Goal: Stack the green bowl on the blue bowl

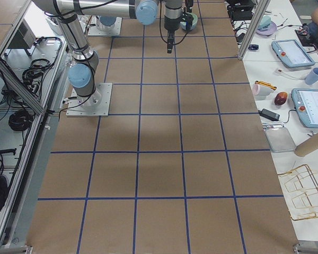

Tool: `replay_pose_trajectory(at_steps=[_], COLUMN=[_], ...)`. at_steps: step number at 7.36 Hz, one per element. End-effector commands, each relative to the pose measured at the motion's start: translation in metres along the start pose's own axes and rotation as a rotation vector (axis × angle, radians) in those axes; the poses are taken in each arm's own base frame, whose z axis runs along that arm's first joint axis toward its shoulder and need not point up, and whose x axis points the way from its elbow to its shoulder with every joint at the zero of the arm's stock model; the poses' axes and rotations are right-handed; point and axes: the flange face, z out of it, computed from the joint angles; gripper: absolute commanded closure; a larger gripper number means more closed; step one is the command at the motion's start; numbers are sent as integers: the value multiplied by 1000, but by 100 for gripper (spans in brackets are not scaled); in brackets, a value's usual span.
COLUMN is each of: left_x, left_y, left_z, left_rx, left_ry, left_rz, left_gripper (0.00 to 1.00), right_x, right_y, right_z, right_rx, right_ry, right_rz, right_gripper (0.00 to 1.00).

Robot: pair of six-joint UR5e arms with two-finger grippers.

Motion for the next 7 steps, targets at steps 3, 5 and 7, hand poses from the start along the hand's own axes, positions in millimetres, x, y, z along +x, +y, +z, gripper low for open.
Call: replay_pose_trajectory(at_steps=[3,5,7], left_x=[116,184,223], left_y=[27,60,103], left_z=[-54,-74,-109], left_rx=[-9,-8,-39], left_ry=[-256,-398,-462], left_rz=[72,155,153], left_gripper=[5,0,0], right_x=[0,0,0], right_y=[0,0,0], right_z=[0,0,0], right_rx=[0,0,0], right_ry=[0,0,0], right_rz=[0,0,0], right_gripper=[0,0,0])
